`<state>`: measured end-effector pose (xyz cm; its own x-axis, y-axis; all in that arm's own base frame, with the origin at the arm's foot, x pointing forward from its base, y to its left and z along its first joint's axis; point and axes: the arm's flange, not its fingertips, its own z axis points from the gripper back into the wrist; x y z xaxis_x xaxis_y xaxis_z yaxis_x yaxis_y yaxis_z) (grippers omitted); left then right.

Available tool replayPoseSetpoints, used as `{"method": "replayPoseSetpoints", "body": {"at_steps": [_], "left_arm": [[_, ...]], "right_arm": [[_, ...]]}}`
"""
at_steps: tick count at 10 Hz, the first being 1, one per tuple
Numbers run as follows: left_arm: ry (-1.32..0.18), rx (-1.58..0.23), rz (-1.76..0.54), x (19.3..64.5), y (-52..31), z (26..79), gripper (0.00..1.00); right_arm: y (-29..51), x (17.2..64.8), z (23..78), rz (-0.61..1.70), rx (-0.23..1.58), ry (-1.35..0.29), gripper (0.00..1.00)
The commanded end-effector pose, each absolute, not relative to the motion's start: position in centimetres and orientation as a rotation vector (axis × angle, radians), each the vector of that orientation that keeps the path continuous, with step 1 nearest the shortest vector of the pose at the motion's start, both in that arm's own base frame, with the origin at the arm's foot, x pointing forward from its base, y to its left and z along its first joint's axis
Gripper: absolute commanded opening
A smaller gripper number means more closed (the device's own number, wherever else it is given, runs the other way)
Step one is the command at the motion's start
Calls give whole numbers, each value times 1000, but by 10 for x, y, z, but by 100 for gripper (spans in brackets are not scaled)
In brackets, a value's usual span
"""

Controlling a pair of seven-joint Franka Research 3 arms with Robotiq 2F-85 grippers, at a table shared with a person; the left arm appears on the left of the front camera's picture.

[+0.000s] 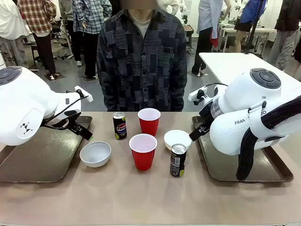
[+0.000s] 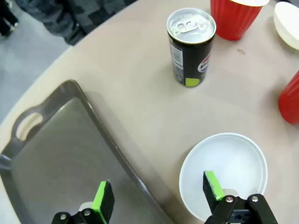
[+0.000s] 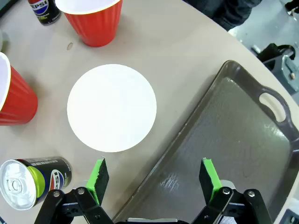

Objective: Prepare tableware on both trays.
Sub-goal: Pick up a Picnic Bowl from the table and place it on a Handle tray.

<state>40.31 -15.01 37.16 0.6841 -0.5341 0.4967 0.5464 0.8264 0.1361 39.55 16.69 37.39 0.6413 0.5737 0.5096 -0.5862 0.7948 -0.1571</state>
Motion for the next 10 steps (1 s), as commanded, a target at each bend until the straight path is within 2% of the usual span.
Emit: {"method": "replayPoseSetpoints", "body": {"at_steps": [1, 10], "left_arm": [[-549, -24, -606, 403, -150, 372, 100], [-549, -24, -606, 403, -150, 372, 100]], "right_arm": [[167, 395, 374, 661, 23, -573, 100], [167, 395, 374, 661, 23, -573, 100]]}}
